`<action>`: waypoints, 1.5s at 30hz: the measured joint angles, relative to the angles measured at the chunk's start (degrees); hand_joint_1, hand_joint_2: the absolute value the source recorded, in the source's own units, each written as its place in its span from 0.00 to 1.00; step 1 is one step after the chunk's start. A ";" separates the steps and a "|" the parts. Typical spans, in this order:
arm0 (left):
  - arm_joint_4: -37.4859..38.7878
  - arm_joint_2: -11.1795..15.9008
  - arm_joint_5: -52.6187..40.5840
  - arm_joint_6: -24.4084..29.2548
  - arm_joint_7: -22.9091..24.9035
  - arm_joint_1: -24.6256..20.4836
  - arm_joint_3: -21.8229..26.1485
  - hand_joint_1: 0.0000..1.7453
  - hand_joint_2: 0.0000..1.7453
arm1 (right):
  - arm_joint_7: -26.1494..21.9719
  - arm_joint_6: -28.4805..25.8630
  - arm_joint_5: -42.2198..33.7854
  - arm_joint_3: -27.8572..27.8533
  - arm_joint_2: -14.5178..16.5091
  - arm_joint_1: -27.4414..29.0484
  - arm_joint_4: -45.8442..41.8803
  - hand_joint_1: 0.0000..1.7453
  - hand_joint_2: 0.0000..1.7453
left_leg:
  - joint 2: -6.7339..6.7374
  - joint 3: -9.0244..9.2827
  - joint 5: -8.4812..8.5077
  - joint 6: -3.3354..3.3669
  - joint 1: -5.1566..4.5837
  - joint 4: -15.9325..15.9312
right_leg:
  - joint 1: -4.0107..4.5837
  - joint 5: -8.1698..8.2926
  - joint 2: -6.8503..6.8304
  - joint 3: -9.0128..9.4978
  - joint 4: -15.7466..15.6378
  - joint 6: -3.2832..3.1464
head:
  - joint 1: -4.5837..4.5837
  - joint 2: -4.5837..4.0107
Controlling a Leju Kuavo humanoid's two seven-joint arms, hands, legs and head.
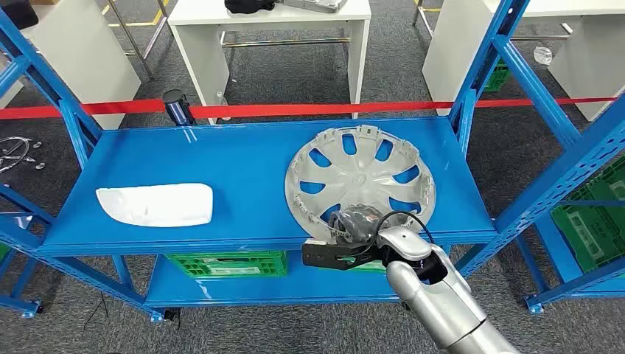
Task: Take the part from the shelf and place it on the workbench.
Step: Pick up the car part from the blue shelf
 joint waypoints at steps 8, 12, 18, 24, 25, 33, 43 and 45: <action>-2.22 -0.19 0.54 -1.04 -0.75 0.64 -2.18 0.00 1.00 | -0.61 0.06 -0.28 -1.99 -0.15 1.10 -0.98 0.88 1.00 | 0.14 2.47 0.85 2.26 -0.48 -5.48 | 0.27 -1.16 0.07 -1.67 2.13 1.57 | 0.18 0.00; -2.67 -0.33 0.54 -0.98 -0.76 0.91 -2.75 0.00 1.00 | -0.66 0.11 -0.36 -2.63 -0.31 1.73 -1.02 0.88 1.00 | 0.21 2.31 1.15 2.78 -0.78 -5.70 | 0.33 -6.79 0.04 -8.37 16.32 1.03 | 0.30 0.00; -3.88 -0.77 1.76 -0.38 -0.72 1.01 -3.27 0.00 1.00 | -1.03 -0.59 -3.69 -4.24 -0.02 2.34 -1.83 0.88 1.00 | -0.10 2.04 0.68 2.03 -1.21 -4.77 | 0.34 -0.58 -0.14 -0.93 0.92 2.04 | 0.26 0.00; -5.07 -1.13 6.56 -2.93 -0.47 1.02 -1.77 0.00 1.00 | -10.53 -4.12 -24.98 -10.98 1.29 4.97 -6.95 0.88 1.00 | -0.05 -0.48 -2.44 0.57 -0.79 0.05 | 0.05 0.02 -0.10 -0.55 0.07 0.37 | 0.03 0.00; -5.24 -1.24 6.86 -3.12 -0.36 1.02 -1.38 0.00 1.00 | -13.31 -4.46 -30.75 -12.35 1.57 5.36 -8.43 0.88 1.00 | -0.01 -2.18 -4.31 0.25 -0.66 3.83 | 0.08 -0.01 -0.07 -0.55 0.09 0.25 | -0.08 0.00; -5.82 -1.40 3.06 -7.71 2.49 2.23 1.11 0.00 1.00 | -27.75 1.15 -65.80 -18.47 1.71 6.27 -21.81 0.88 1.00 | 0.01 -0.17 1.02 1.07 -0.75 -2.39 | 0.57 -0.37 0.14 -0.40 0.14 0.26 | -0.14 0.00; -10.42 -2.98 -1.22 -10.37 8.35 3.57 4.72 0.00 1.00 | -29.81 9.54 -80.75 -20.32 0.86 6.44 -30.35 0.88 1.00 | -0.01 1.18 1.67 2.98 -0.75 -5.31 | 0.66 -7.25 -0.08 -8.21 16.33 0.83 | 0.04 0.00; -10.67 -3.18 -1.32 -10.02 10.25 3.87 4.95 0.00 1.00 | -29.42 12.20 -84.96 -20.31 0.74 6.53 -30.92 0.88 1.00 | -0.03 1.12 1.76 2.96 -0.77 -5.09 | 0.48 -5.86 -0.10 -6.57 13.68 1.73 | 0.04 0.00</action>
